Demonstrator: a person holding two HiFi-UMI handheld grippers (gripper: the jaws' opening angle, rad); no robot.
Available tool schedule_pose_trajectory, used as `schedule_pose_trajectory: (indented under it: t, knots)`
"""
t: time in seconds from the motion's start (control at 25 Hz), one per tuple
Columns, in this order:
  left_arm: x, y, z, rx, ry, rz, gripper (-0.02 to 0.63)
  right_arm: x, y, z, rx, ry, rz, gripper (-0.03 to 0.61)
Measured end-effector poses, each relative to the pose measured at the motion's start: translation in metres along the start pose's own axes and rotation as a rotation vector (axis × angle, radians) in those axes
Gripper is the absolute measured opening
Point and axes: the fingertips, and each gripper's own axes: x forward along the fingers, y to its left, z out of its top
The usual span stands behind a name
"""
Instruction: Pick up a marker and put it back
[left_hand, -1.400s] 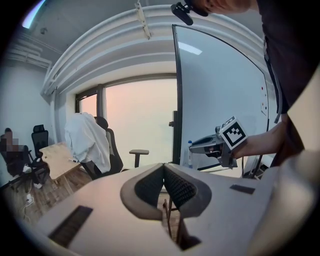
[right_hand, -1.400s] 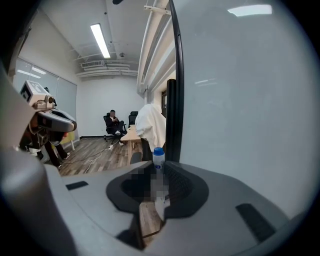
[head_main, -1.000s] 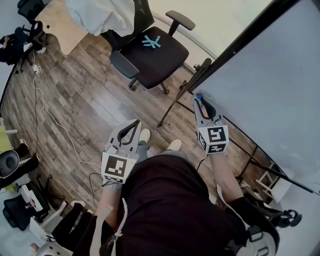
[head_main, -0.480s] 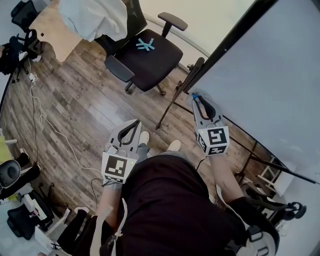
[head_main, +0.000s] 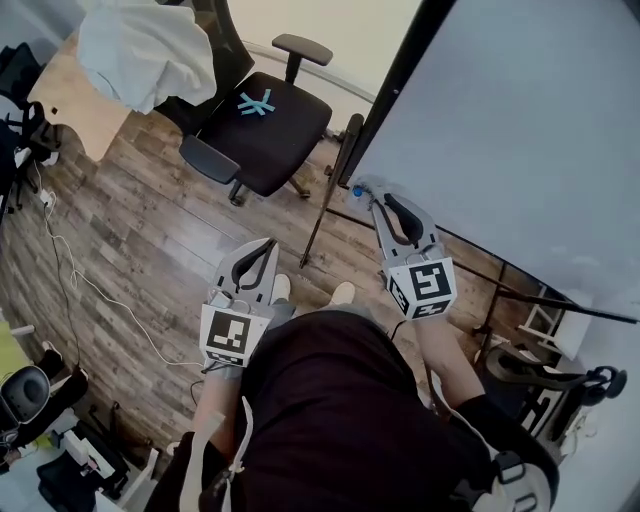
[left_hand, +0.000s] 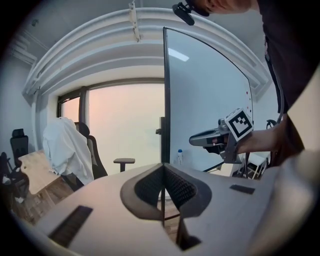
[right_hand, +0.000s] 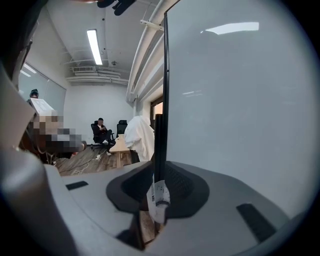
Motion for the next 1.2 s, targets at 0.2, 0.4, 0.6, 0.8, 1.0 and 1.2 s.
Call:
schedule_pose_trajectory:
  t: [0.2, 0.4, 0.6, 0.8, 1.0, 1.2]
  knots:
    - [0.017, -0.011, 0.011, 0.036, -0.031, -0.068, 0.009, -0.022, -0.014, 0.008, 0.01, -0.021, -0.062, 0.077]
    - [0.032, -0.027, 0.022, 0.041, -0.044, -0.139, 0.009, -0.046, -0.025, 0.015, 0.019, -0.042, -0.123, 0.077]
    - [0.047, -0.048, 0.03, 0.064, -0.062, -0.221, 0.009, -0.077, -0.036, 0.017, 0.041, -0.062, -0.197, 0.075]
    - [0.061, -0.072, 0.038, 0.082, -0.07, -0.307, 0.009, -0.109, -0.047, 0.013, 0.058, -0.071, -0.282, 0.068]
    - [0.074, -0.097, 0.046, 0.092, -0.069, -0.399, 0.009, -0.14, -0.058, 0.004, 0.08, -0.063, -0.377, 0.063]
    - [0.086, -0.12, 0.052, 0.127, -0.101, -0.487, 0.009, -0.17, -0.065, -0.011, 0.108, -0.049, -0.466, 0.063]
